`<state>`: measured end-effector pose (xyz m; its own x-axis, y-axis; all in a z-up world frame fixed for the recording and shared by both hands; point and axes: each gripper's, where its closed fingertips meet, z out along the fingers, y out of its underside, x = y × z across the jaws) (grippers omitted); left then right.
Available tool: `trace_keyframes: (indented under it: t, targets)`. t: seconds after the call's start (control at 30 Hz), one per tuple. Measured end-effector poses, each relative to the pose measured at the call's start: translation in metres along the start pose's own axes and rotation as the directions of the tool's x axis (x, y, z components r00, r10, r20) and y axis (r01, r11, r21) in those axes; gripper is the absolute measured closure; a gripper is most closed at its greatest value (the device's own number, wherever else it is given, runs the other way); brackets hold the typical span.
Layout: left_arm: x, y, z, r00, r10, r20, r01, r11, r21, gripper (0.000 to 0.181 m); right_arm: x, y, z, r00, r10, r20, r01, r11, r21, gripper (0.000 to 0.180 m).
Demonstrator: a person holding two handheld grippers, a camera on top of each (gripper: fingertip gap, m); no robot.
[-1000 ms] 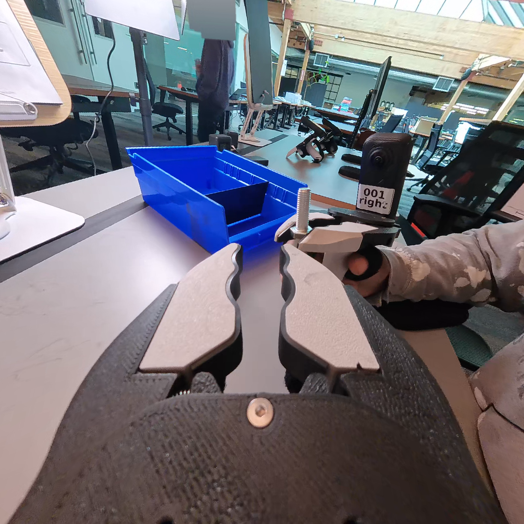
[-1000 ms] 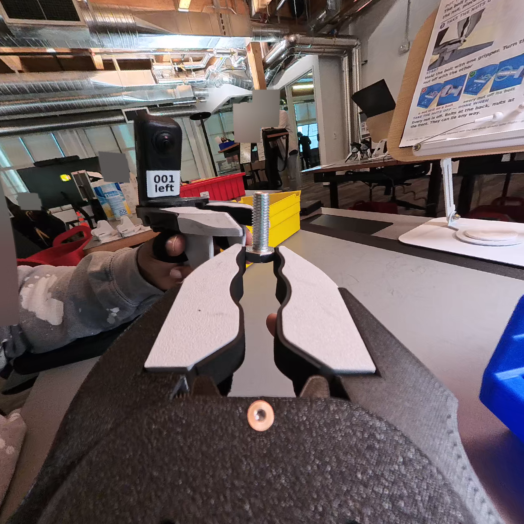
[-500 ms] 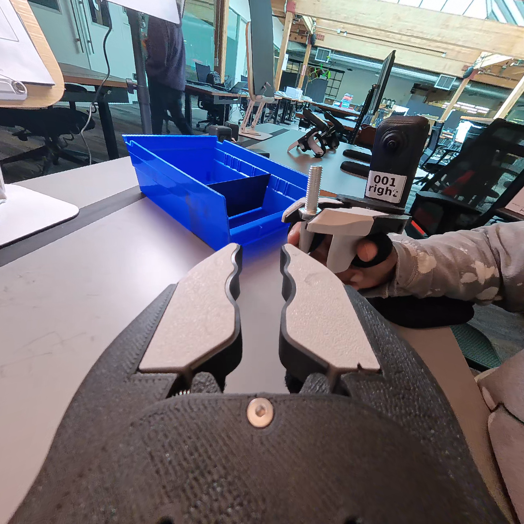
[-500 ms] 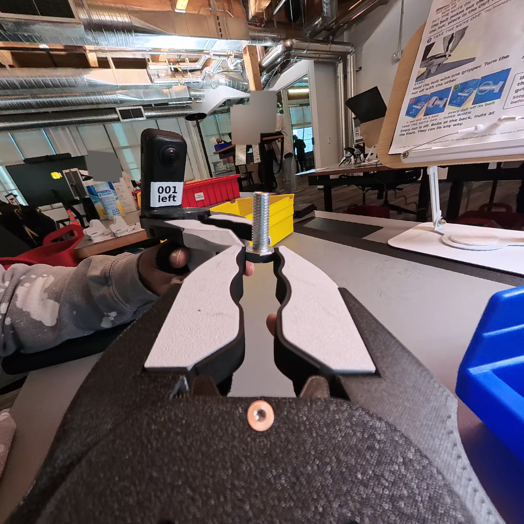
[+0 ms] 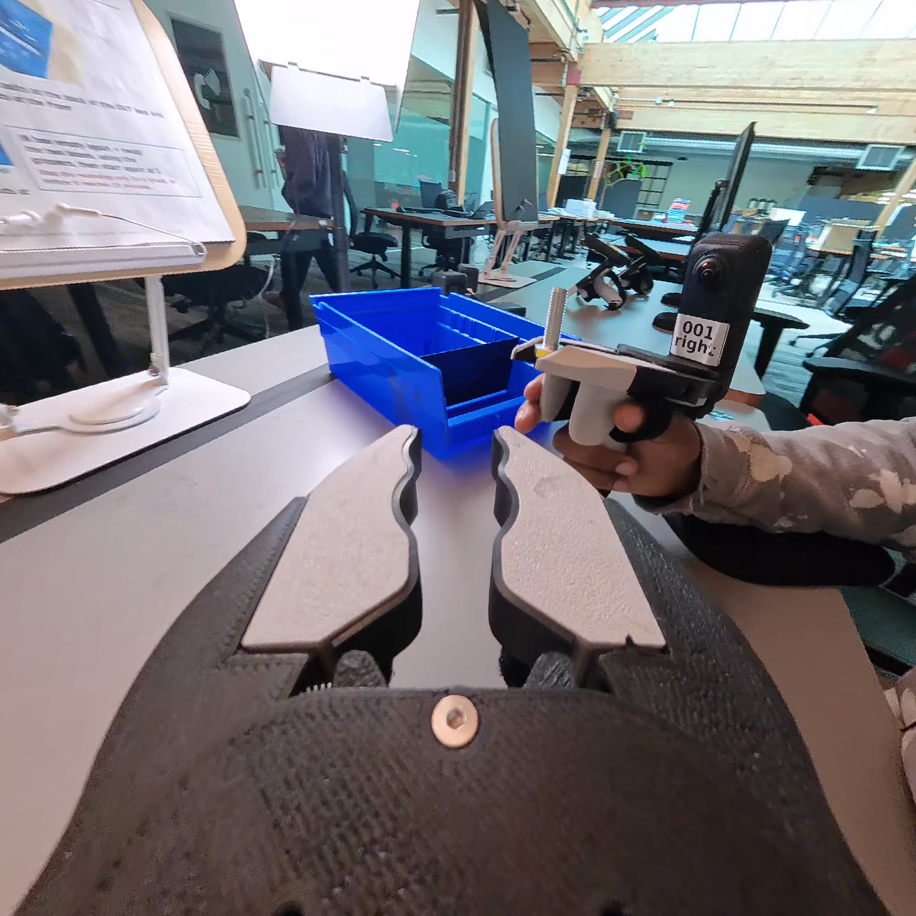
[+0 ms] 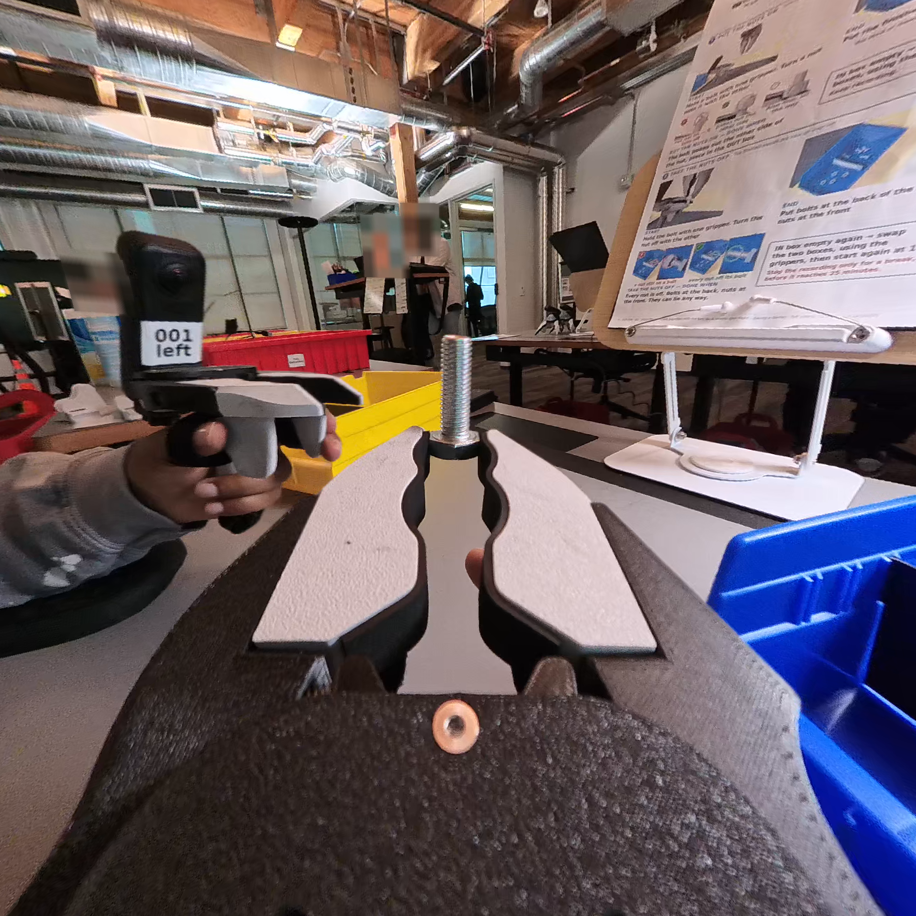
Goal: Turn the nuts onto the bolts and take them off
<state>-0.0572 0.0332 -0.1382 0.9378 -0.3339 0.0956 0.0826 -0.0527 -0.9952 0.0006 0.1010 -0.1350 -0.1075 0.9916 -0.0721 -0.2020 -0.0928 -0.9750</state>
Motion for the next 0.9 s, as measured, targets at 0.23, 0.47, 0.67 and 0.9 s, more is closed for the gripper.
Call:
trace_keyframes:
  t: [0.23, 0.47, 0.67, 0.9]
  targets:
    - [0.006, 0.020, -0.014, 1.000, -0.006, -0.009, 0.005, 0.999, -0.042, 0.154, -0.004, 0.038, 0.010, 0.997, -0.068, 0.028, 0.072, 0.973, -0.218, 0.162]
    - [0.006, 0.034, -0.012, 0.999, 0.032, -0.022, -0.034, 0.993, -0.110, 0.154, 0.023, 0.149, -0.014, 0.989, -0.115, 0.092, 0.134, 0.443, -0.886, 0.161]
    - [0.001, 0.042, -0.012, 0.996, 0.087, 0.003, -0.086, 0.983, -0.165, 0.153, 0.023, 0.160, -0.010, 0.979, -0.140, 0.149, 0.180, 0.247, -0.952, 0.161]
    - [0.002, 0.046, -0.012, 0.995, 0.100, -0.004, -0.099, 0.979, -0.175, 0.151, 0.022, 0.093, -0.032, 0.981, -0.186, 0.053, 0.127, 0.413, -0.902, 0.147]
